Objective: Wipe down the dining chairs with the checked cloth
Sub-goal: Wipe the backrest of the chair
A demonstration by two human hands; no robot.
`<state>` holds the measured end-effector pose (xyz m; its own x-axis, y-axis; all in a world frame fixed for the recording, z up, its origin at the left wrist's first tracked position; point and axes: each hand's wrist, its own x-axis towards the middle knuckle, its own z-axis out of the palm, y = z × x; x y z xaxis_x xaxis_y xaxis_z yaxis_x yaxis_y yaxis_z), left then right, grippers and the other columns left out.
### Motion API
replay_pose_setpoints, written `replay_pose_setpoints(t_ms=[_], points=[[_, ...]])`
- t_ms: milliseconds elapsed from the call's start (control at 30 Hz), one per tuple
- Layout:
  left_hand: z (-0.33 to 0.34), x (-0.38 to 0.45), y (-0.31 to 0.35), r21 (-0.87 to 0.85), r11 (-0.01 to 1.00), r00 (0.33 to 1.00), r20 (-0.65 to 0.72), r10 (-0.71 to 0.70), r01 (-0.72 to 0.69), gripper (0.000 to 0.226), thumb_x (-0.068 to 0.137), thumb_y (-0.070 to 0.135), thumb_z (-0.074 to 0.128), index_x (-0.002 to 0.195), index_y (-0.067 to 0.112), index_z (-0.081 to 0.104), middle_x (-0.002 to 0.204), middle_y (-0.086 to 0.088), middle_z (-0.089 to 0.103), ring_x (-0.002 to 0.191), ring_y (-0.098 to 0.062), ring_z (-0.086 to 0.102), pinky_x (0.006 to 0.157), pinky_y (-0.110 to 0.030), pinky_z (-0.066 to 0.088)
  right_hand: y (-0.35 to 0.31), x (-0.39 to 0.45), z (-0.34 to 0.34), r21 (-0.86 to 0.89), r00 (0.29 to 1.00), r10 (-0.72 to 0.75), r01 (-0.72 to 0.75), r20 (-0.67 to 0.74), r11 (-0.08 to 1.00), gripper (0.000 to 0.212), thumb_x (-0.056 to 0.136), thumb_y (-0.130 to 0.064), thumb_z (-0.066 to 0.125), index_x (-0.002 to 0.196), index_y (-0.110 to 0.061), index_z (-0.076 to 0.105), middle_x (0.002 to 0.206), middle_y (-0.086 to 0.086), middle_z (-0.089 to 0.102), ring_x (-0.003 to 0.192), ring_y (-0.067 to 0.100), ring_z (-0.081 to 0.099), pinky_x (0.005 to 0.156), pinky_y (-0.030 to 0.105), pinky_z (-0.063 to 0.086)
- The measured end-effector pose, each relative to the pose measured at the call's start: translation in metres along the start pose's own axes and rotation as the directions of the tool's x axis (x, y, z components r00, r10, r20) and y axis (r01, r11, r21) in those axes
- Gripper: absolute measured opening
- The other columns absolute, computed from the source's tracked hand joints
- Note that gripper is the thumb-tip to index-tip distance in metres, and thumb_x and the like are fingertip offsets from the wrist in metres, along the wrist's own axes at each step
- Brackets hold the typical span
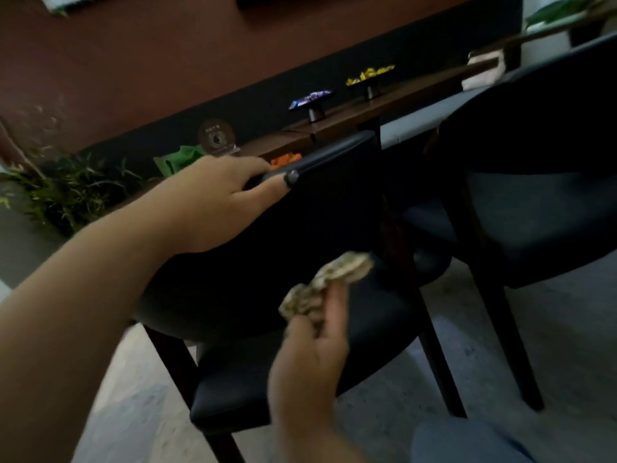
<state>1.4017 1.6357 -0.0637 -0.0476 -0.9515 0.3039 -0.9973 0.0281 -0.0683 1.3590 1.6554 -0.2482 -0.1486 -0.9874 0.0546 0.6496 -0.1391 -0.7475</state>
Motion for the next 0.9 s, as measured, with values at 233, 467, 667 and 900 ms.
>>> replay_pose_setpoints(t_ms=[233,467,667,900], points=[[0.002,-0.013,-0.027,-0.137,0.986,0.979,-0.170,-0.114,0.091,0.060,0.098,0.045,0.037,0.048,0.016,0.048,0.039,0.009,0.049,0.035,-0.010,0.043,0.048,-0.028,0.026,-0.055,0.122,0.020,-0.099,0.936,-0.345,0.338,-0.070,0.936,0.053,0.086,-0.001,0.037,0.135,-0.012,0.054,0.140,0.005,0.049,0.131,0.015,0.044,0.110,0.039,0.036],[0.010,-0.019,-0.027,-0.069,0.996,0.903,-0.422,-0.075,0.051,0.046,0.095,0.034,0.046,0.050,0.024,0.049,0.035,0.001,0.043,0.033,-0.011,0.040,0.045,-0.022,0.025,-0.024,0.081,0.032,-0.226,0.481,-0.822,0.875,0.305,0.429,0.045,0.088,0.004,0.038,0.132,0.003,0.047,0.146,0.010,0.029,0.141,0.037,0.025,0.114,0.060,0.019],[0.061,-0.035,-0.040,0.192,0.979,0.510,-0.850,0.133,0.066,0.039,0.099,0.021,0.042,0.069,0.010,0.064,0.060,-0.004,0.058,0.054,-0.023,0.051,0.053,-0.035,0.037,-0.028,0.081,0.023,-0.261,0.471,-0.801,0.880,0.370,0.397,0.048,0.088,0.004,0.041,0.136,0.002,0.042,0.151,0.006,0.022,0.143,0.036,0.020,0.114,0.060,0.019],[0.096,-0.062,-0.053,0.135,0.990,0.533,-0.841,0.094,0.038,0.042,0.097,0.019,0.040,0.135,0.007,0.054,0.139,-0.012,0.052,0.135,-0.029,0.043,0.106,-0.053,0.034,0.058,0.065,-0.049,-0.175,0.266,-0.563,0.962,0.782,0.211,0.041,0.099,-0.010,0.036,0.140,-0.006,0.037,0.158,0.008,0.018,0.142,0.041,0.021,0.111,0.060,0.025]])
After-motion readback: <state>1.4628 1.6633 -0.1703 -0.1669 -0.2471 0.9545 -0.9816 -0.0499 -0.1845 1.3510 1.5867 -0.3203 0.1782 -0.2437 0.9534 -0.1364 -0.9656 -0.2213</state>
